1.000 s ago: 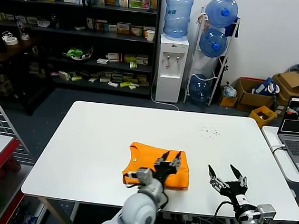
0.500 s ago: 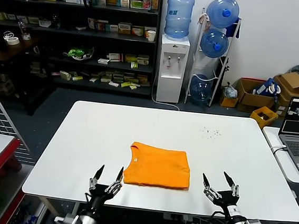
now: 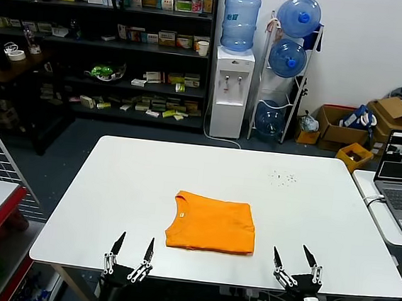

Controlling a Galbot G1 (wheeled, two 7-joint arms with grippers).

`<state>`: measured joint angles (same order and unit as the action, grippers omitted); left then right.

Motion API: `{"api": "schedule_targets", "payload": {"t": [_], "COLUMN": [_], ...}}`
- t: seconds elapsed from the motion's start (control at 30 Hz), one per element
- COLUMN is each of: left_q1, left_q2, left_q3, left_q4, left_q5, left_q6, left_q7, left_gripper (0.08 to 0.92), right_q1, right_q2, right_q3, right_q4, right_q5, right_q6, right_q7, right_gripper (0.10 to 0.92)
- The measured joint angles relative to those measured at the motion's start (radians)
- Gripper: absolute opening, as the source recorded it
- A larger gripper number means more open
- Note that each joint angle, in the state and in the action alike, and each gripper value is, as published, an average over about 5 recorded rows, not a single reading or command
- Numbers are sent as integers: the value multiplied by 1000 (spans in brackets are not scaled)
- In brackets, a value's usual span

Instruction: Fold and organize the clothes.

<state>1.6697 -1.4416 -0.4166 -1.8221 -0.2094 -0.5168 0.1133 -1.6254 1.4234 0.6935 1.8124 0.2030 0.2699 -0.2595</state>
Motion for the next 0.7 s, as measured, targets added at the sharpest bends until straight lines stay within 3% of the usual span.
{"api": "schedule_targets", "payload": {"t": [0.7], "left_q1": [36], "left_q2": [-70], "left_q3": [-25], "left_q4": [3], "left_q5": [47], "left_q6": [-45], "left_q7": [13], "left_gripper": [823], "right_q1": [5], "right_q2": [101], "right_q3": [26], "right_q4": [-32], "right_q5": [-47], "right_q6": [135], "right_q7": [-28], "right_gripper": [823]}}
